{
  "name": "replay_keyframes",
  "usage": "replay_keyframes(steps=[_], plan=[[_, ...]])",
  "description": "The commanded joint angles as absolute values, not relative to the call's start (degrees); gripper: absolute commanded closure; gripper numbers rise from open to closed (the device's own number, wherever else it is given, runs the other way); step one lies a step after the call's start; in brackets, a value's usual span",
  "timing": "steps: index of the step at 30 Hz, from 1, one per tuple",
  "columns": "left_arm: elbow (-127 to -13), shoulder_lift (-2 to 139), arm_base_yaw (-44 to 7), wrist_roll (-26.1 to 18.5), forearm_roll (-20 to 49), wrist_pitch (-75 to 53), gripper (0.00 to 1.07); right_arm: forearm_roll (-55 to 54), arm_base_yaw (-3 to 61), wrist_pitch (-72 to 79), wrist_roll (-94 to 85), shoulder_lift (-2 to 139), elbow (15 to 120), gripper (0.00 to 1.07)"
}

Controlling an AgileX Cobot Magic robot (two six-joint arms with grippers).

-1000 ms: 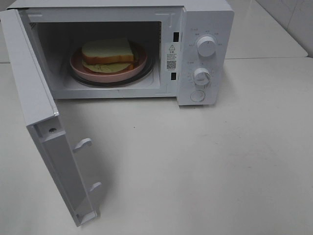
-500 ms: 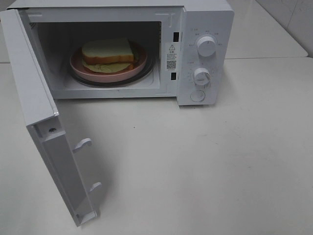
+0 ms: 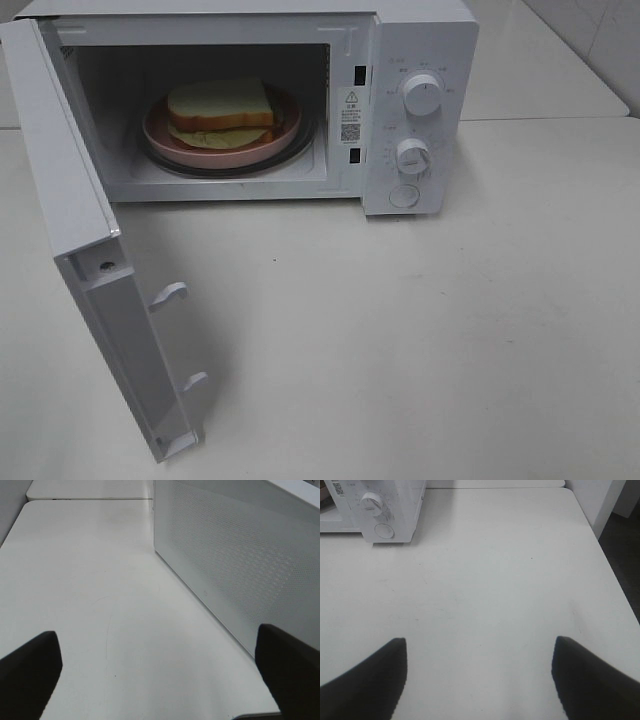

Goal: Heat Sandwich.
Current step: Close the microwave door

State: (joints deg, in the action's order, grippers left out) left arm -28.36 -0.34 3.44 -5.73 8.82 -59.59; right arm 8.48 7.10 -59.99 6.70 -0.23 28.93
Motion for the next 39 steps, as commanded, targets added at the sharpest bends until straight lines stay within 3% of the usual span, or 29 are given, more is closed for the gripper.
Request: replay_keyframes(steps=[1,39], plan=[[-28.2,-1.5,3.4,-5.4,8.9,-59.5,0.05,8.3,6.6,-59.5,6.1,-1.8,28.8,0.31],[-28.2,-1.4,3.4,-5.4,9.2,-59.5,0.05,8.3,6.6,-59.5,6.1,-1.8,28.8,0.31]])
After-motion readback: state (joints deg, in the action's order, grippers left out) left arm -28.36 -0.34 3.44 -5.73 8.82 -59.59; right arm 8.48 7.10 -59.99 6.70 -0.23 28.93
